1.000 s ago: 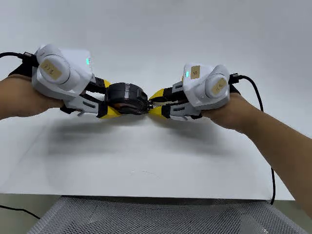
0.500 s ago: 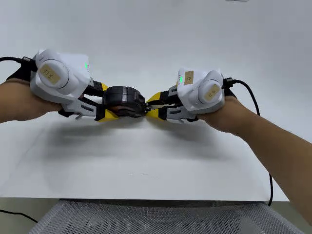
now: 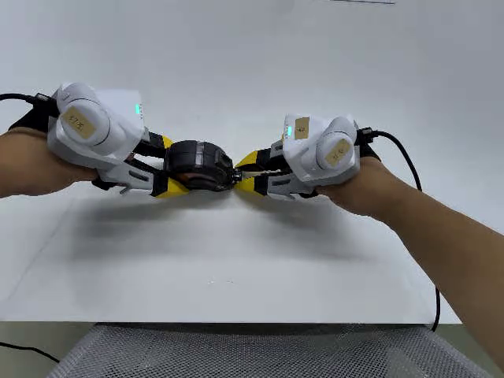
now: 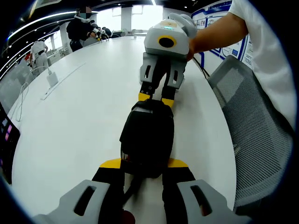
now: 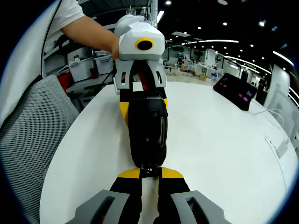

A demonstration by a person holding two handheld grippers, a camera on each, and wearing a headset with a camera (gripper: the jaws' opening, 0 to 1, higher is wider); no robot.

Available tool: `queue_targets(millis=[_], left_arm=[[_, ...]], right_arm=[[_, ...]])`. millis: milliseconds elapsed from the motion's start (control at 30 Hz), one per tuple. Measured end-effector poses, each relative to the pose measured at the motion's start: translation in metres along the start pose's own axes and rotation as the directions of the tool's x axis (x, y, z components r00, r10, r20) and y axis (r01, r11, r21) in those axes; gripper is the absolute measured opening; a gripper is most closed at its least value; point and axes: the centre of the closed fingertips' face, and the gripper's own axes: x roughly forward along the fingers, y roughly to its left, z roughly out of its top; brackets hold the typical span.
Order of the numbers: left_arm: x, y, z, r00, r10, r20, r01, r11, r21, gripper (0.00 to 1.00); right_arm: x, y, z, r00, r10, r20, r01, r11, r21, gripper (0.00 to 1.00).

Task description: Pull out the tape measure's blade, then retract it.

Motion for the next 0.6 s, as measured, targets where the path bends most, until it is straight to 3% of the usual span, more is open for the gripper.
queue_targets(millis=[600], left_arm=[[0.0009,0.0005,-0.0002,1.0,0.002,0.003,-0.002,1.0,0.001,0.26]], right_arm=[[-0.0069,-0.0006,-0.0059,0.9999,0.002,-0.015,-0.003,1.0,-0.023,0.08]])
